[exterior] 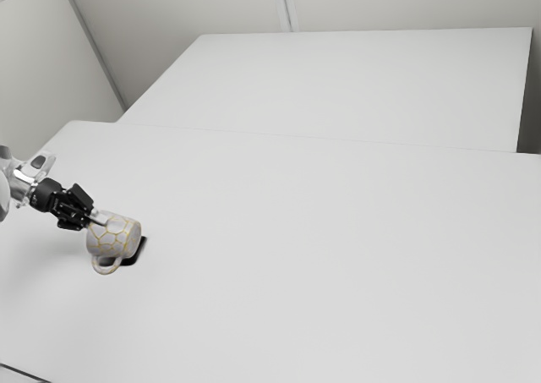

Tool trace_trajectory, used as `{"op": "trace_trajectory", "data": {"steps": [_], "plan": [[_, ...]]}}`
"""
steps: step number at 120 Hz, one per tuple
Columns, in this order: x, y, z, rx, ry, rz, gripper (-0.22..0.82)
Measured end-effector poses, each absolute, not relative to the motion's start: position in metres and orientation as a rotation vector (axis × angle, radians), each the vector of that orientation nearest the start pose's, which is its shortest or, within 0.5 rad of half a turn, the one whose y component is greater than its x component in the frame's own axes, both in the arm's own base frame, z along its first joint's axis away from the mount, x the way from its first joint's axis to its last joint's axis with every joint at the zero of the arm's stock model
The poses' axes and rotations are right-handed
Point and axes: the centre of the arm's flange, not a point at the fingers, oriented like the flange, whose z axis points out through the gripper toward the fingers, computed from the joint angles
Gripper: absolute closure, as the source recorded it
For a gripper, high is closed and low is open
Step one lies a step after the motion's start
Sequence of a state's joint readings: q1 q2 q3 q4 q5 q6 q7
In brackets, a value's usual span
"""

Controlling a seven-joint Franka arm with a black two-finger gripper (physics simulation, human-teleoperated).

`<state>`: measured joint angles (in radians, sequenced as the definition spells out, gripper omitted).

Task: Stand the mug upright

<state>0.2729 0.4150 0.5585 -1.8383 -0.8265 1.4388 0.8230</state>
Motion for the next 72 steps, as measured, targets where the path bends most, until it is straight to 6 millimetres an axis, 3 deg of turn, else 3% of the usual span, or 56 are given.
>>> {"op": "trace_trajectory", "data": {"steps": [25, 55, 72], "plan": [[0.453, 0.336, 0.314, 2.188, 0.303, -0.027, 0.74], [0.46, 0.327, 0.315, 2.164, 0.296, -0.006, 0.78], [0.469, 0.317, 0.328, 2.174, 0.279, 0.001, 0.78]]}}
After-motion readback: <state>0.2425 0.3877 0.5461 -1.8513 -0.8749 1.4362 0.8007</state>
